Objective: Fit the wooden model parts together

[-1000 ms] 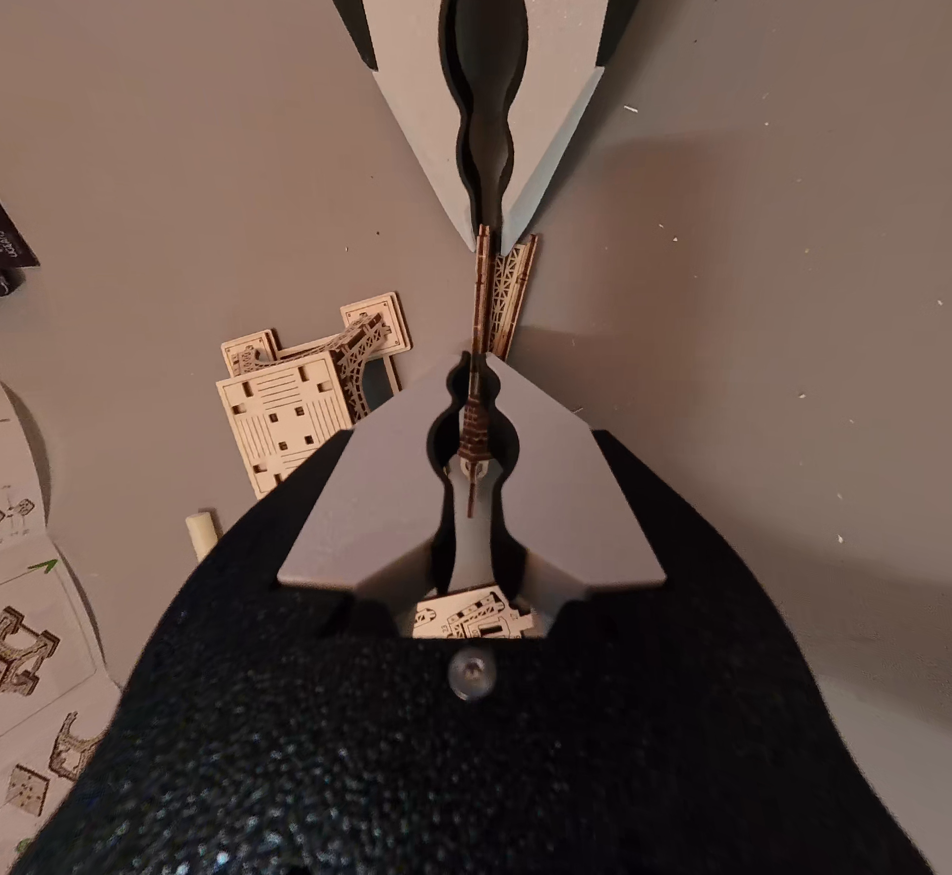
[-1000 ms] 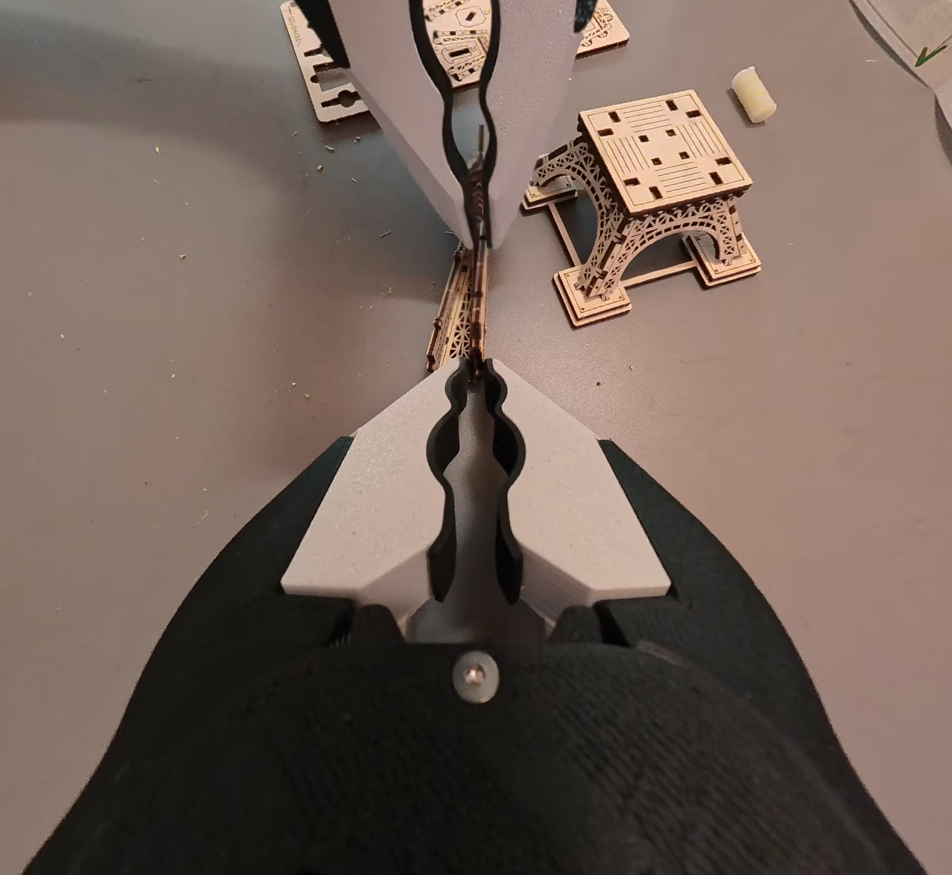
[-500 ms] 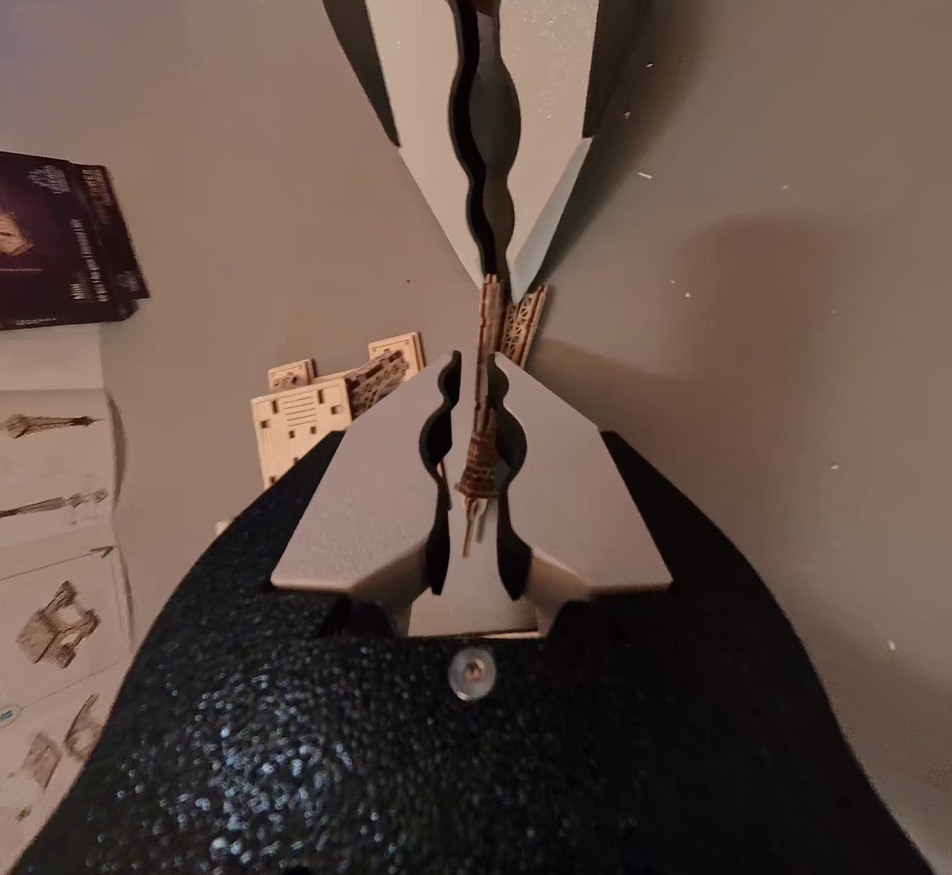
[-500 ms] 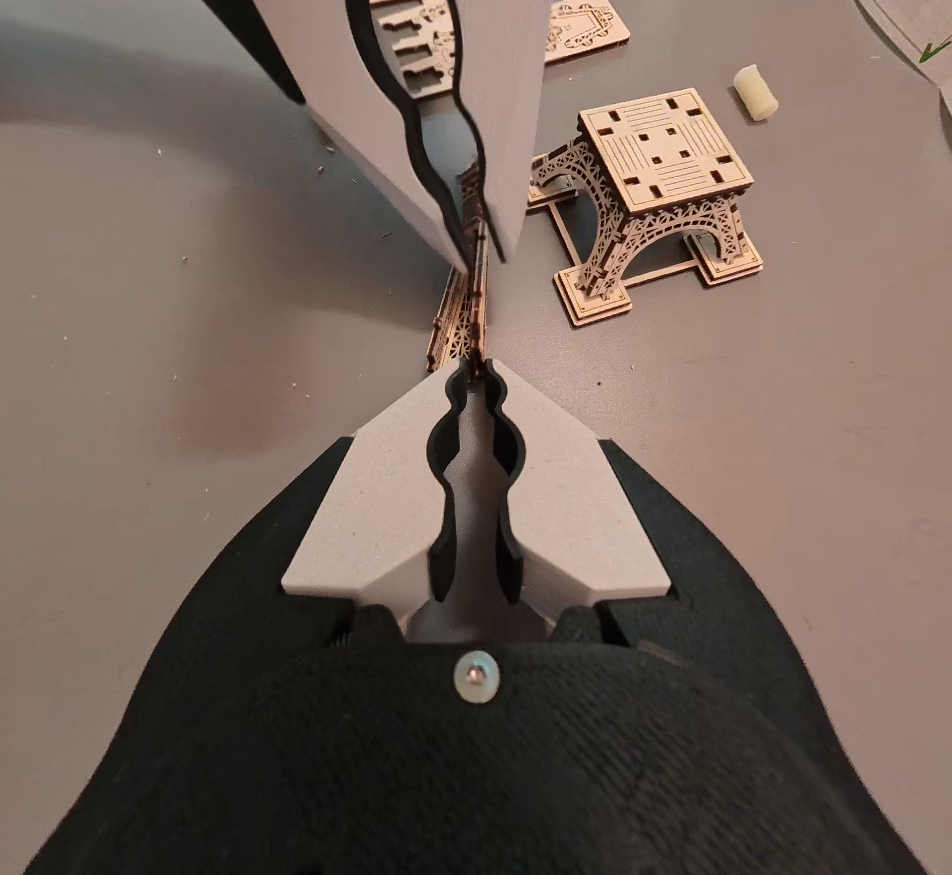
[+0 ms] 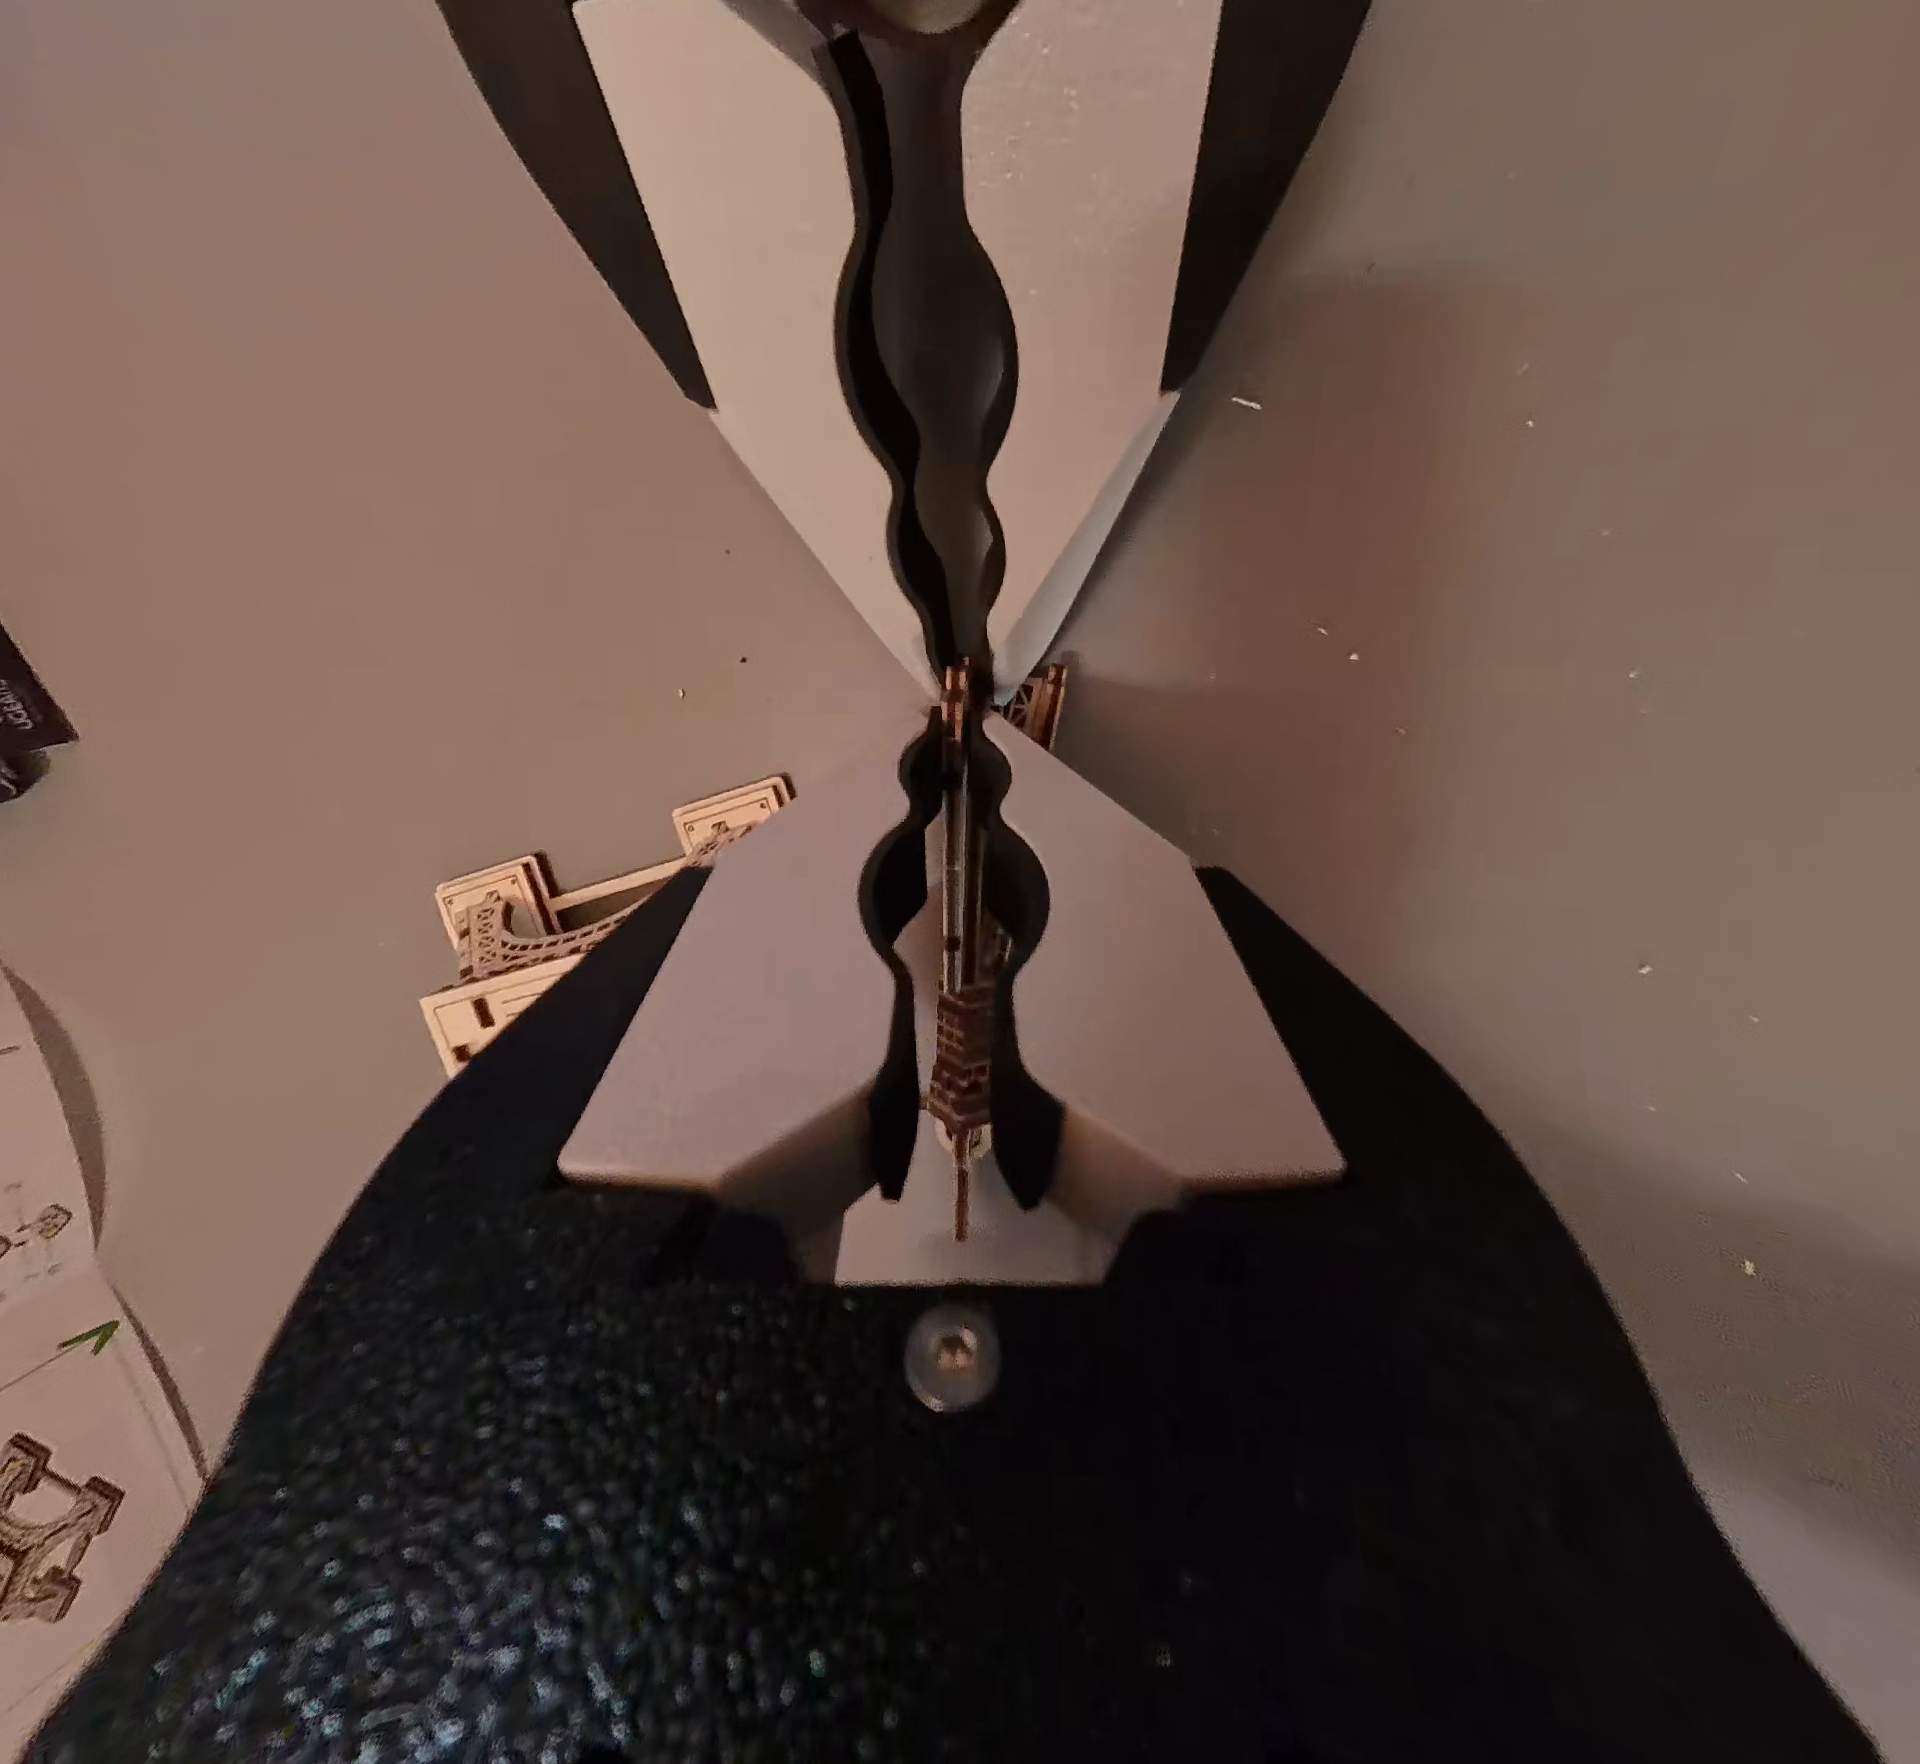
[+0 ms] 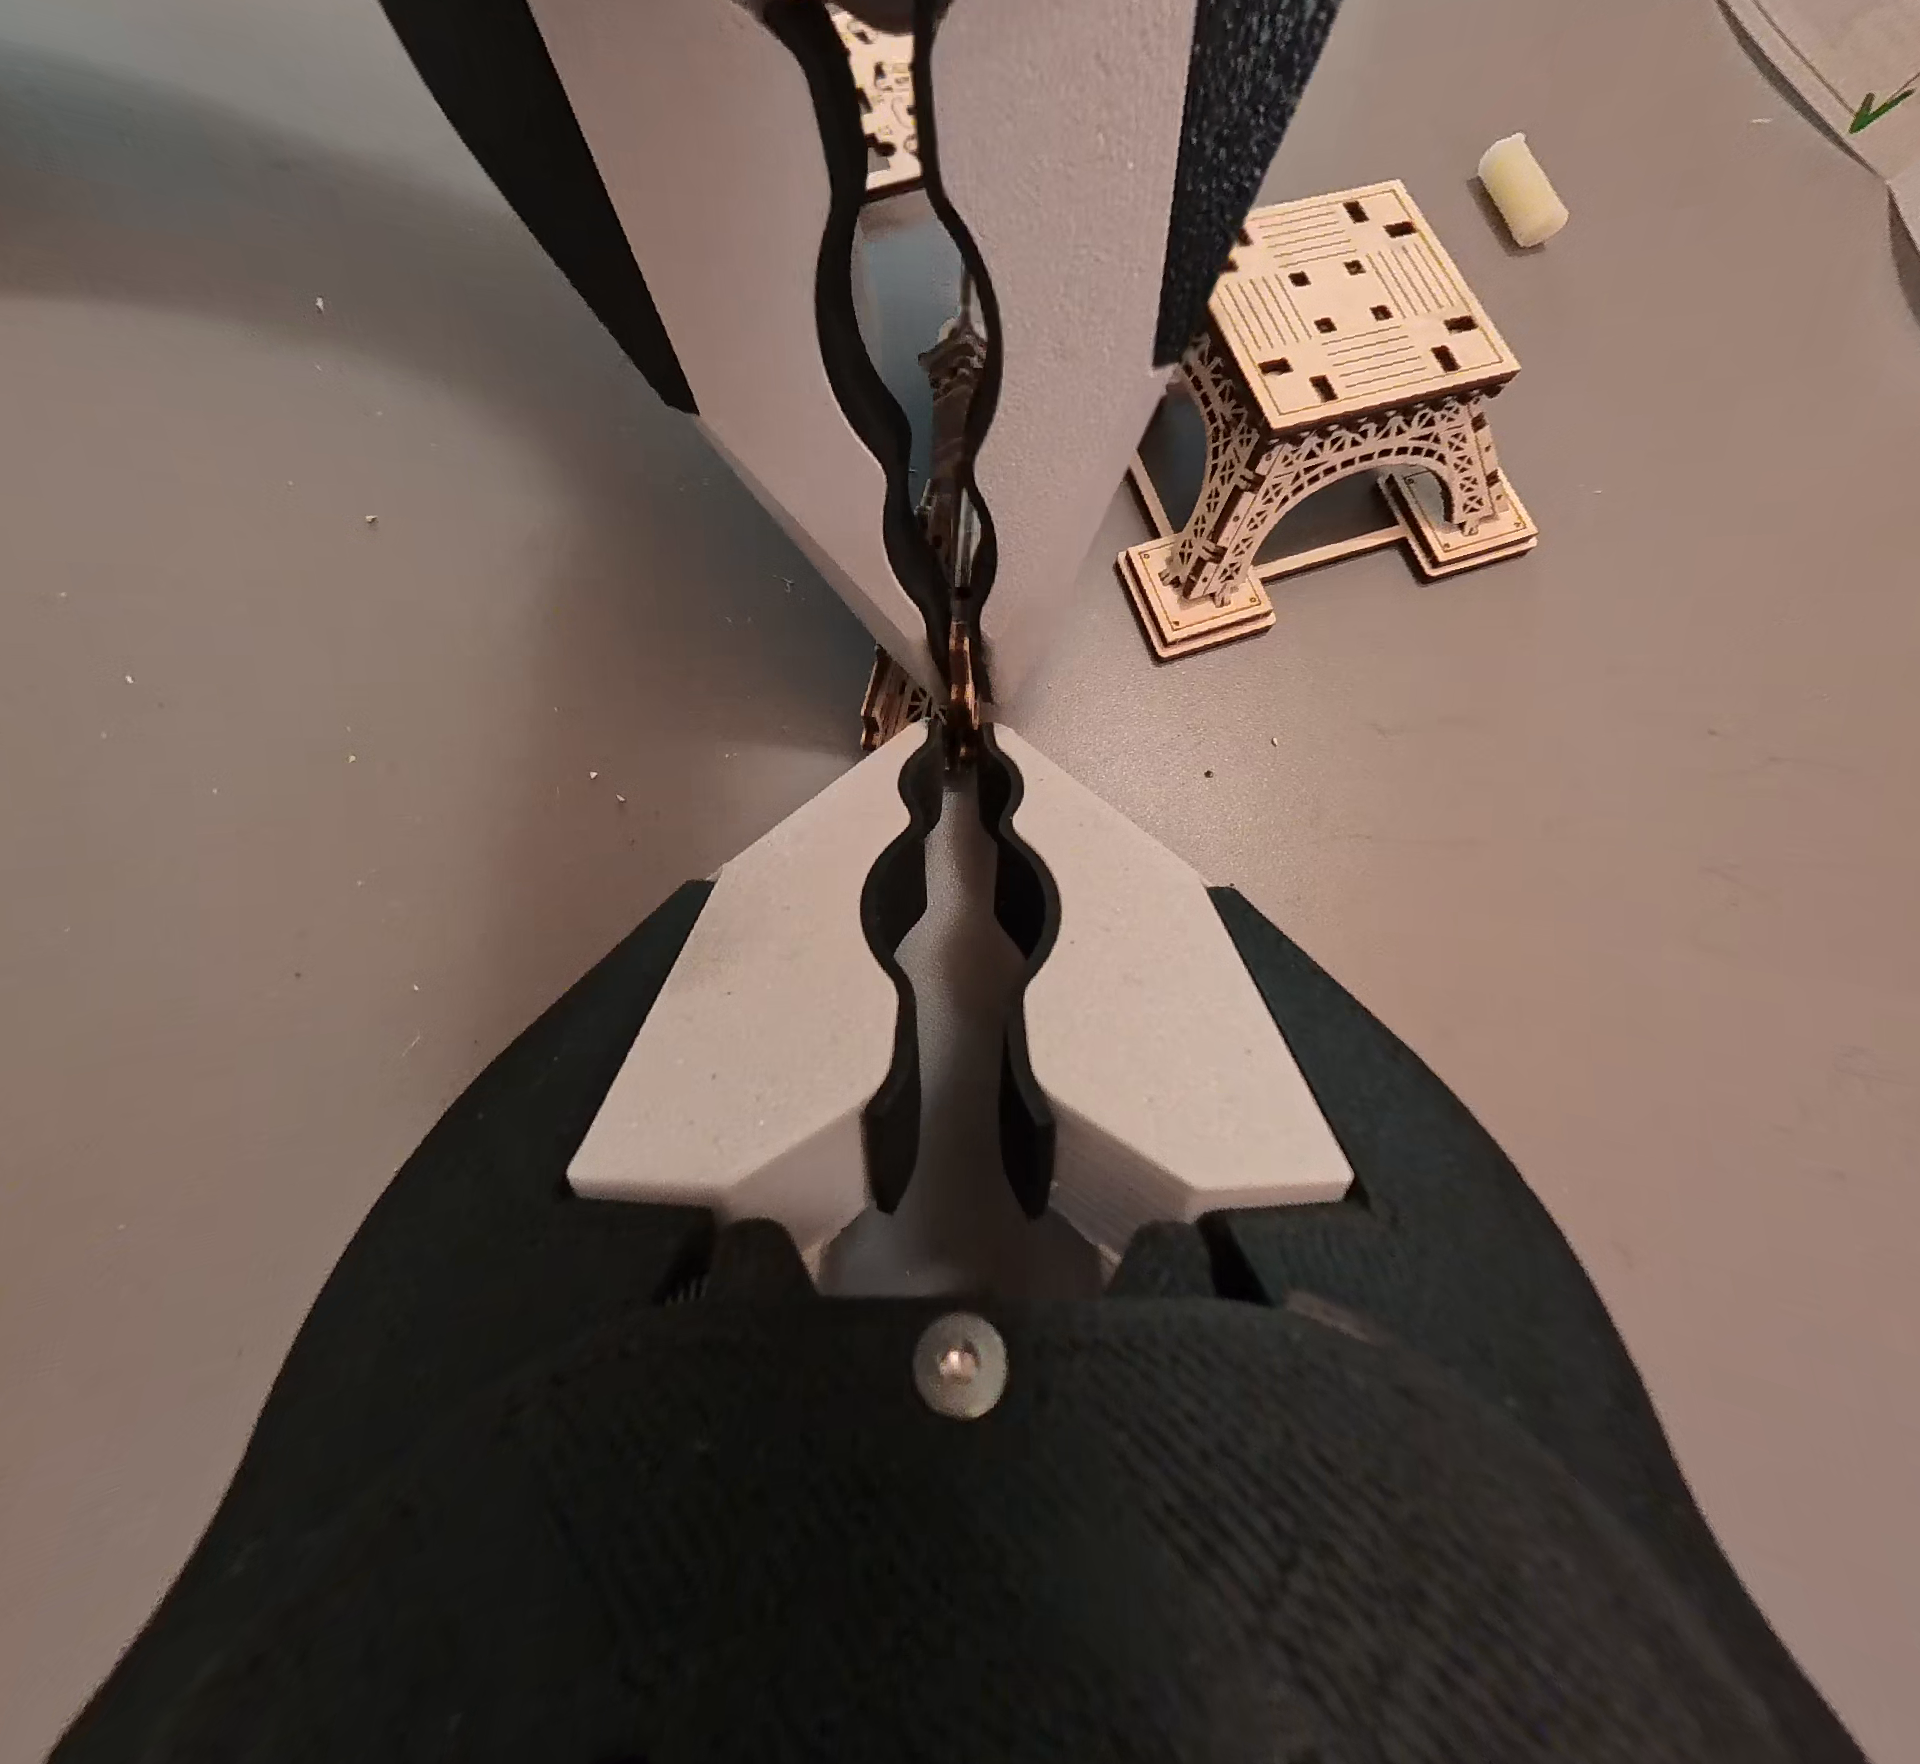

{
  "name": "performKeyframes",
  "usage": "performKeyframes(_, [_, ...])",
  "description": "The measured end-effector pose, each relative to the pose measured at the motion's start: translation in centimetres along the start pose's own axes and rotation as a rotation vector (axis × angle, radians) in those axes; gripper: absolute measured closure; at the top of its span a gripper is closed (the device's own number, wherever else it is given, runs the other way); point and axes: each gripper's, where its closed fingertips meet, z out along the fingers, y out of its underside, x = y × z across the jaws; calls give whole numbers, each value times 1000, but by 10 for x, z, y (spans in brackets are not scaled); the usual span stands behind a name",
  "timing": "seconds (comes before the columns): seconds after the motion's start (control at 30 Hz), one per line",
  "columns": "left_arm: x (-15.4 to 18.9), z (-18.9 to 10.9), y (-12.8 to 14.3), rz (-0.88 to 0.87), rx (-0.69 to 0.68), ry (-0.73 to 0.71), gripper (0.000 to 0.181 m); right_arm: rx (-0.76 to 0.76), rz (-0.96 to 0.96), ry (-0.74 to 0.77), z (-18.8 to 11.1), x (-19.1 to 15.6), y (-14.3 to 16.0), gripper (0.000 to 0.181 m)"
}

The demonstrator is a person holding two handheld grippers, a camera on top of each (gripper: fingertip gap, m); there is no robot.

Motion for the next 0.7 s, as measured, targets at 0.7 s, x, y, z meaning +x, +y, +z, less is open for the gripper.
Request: performKeyframes(0.7, [-8,-26,3,-5,2,-52,162,0,18,-2,0,2,0,177])
